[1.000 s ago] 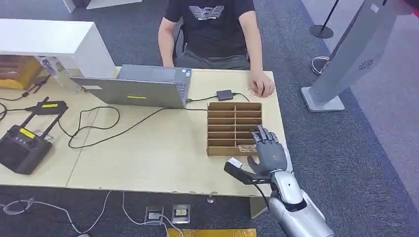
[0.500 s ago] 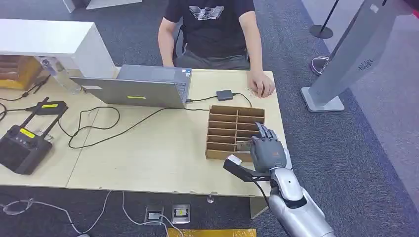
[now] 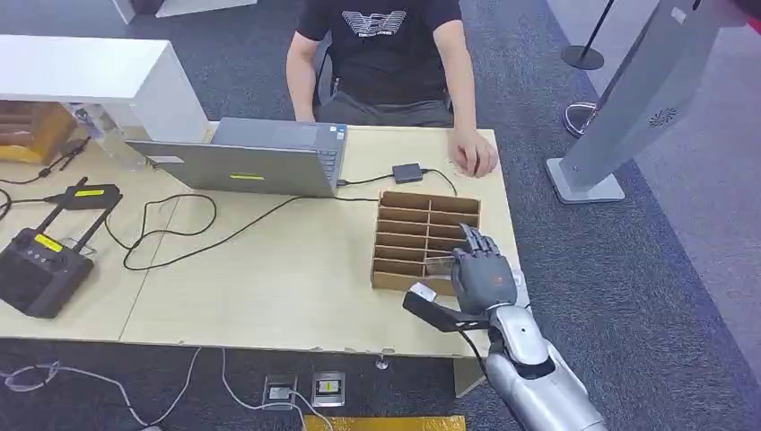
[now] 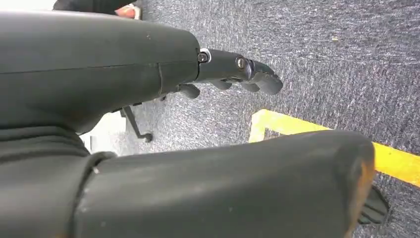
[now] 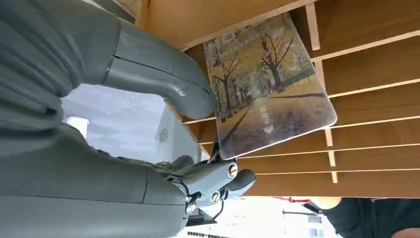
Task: Pass the card to the sensor for recognition and then transmit it.
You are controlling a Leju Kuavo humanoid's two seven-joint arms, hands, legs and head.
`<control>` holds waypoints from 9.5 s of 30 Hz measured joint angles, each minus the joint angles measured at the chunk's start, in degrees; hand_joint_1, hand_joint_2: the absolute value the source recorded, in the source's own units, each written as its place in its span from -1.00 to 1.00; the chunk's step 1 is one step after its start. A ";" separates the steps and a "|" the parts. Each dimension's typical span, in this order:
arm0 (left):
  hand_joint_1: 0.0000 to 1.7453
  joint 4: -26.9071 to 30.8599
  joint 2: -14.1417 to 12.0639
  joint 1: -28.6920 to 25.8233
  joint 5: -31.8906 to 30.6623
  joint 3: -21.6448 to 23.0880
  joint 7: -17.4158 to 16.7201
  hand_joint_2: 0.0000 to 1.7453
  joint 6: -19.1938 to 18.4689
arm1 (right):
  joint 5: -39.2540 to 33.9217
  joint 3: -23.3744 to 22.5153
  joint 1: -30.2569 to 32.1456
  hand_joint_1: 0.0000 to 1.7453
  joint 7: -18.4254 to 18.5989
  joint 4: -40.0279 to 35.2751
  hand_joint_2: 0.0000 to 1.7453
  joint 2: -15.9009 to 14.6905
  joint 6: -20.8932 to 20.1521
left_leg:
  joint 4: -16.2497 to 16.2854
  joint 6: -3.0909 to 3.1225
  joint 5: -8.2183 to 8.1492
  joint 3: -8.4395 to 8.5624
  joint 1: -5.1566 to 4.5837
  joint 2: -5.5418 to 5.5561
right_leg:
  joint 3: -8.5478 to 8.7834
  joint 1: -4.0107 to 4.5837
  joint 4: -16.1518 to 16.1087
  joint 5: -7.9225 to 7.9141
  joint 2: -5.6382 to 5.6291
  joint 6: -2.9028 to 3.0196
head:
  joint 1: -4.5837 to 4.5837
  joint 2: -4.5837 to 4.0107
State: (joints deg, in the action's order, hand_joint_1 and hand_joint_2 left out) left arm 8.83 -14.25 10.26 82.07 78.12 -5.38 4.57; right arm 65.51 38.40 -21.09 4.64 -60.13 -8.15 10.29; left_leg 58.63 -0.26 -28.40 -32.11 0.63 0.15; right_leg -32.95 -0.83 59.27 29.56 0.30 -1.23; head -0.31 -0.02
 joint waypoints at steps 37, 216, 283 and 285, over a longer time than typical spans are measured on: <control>-1.00 0.02 0.24 0.07 0.85 -0.02 -0.02 -1.00 0.37 | -0.05 0.07 -0.57 -1.00 -0.42 0.87 -1.00 1.25 -1.86 | 0.00 -0.01 0.02 0.06 0.00 -0.02 | 0.05 0.00 0.01 -0.03 -0.01 0.00 | 0.00 0.00; -1.00 0.00 1.55 1.15 0.81 -1.14 0.48 -1.00 0.63 | 3.58 -0.63 2.27 -1.00 1.35 -5.68 1.00 0.85 -6.88 | 0.00 -0.02 0.00 -0.05 0.00 -0.08 | -0.07 0.00 0.00 -0.03 -0.05 0.00 | 0.00 0.00; -1.00 0.00 -0.83 1.09 0.66 -0.79 1.64 -1.00 -0.26 | 1.18 -5.73 1.61 1.00 3.74 -12.59 1.00 0.44 -6.40 | 0.00 -0.02 0.01 -0.05 0.00 -0.08 | -0.06 0.00 0.00 -0.03 -0.05 0.00 | 0.00 0.00; -1.00 0.00 -0.81 1.09 0.68 -0.79 1.64 -1.00 -0.22 | 1.18 -5.73 1.60 1.00 3.65 -12.59 1.00 0.44 -6.38 | 0.00 -0.02 0.01 -0.05 0.00 -0.08 | -0.06 0.00 0.00 -0.03 -0.05 0.00 | 0.00 0.00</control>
State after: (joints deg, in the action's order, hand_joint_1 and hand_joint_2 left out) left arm 8.83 -15.06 11.35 82.75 77.33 -3.74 4.35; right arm 66.69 32.68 -19.49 8.28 -72.72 -7.72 3.91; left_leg 58.63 -0.28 -28.39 -32.16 0.63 0.07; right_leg -33.00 -0.83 59.27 29.53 0.25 -1.22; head -0.31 -0.02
